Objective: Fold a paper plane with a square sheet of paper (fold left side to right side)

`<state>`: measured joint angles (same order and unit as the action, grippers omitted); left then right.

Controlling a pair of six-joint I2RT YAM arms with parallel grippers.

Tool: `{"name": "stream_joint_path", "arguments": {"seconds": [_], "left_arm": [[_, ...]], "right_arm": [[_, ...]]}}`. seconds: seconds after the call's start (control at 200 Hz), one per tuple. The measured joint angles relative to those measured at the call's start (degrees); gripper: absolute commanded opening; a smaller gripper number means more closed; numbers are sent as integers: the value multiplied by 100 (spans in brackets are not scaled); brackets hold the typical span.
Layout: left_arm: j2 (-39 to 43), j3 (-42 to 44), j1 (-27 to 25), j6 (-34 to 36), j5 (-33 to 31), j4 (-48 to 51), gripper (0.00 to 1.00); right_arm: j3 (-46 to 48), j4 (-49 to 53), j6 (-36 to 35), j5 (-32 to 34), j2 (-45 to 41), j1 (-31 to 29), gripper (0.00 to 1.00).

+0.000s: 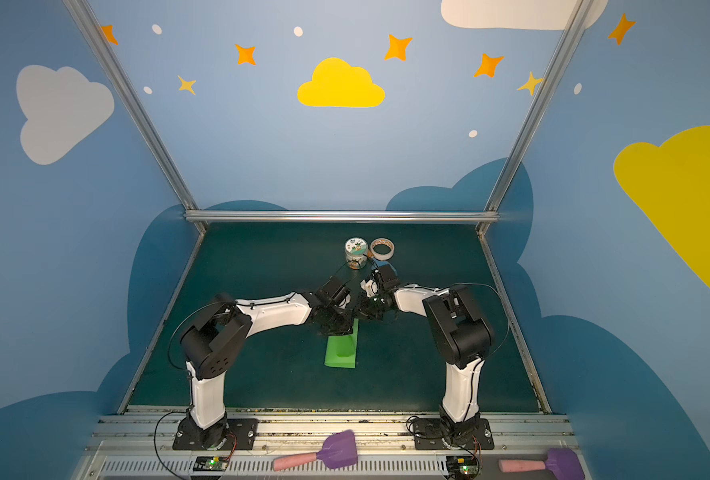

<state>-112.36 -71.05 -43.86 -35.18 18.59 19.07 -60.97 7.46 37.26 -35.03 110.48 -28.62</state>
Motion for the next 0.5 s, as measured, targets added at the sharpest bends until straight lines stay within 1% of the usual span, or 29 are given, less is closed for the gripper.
{"name": "stream_joint_path", "arguments": {"seconds": [0.05,0.08,0.19,0.22,0.3,0.4,0.496], "left_arm": [[-4,-17,0,4,0,9,4],[-4,-44,0,11,2,35,6],[-4,-157,-4,92,28,118,33],[2,-190,-4,120,42,142,38],[63,-184,9,122,76,249,49],[284,-83,66,184,197,295,58],[726,109,127,214,291,339,63]], "right_arm": [[0,0,-2,2,68,-2,0],[0,0,0,-4,111,-4,0],[0,-39,-17,-22,138,4,0],[0,-39,-20,-22,138,4,0],[7,-44,-24,-22,140,31,0],[11,-50,-37,-24,142,39,0],[13,-57,-48,-24,144,42,0]]}}
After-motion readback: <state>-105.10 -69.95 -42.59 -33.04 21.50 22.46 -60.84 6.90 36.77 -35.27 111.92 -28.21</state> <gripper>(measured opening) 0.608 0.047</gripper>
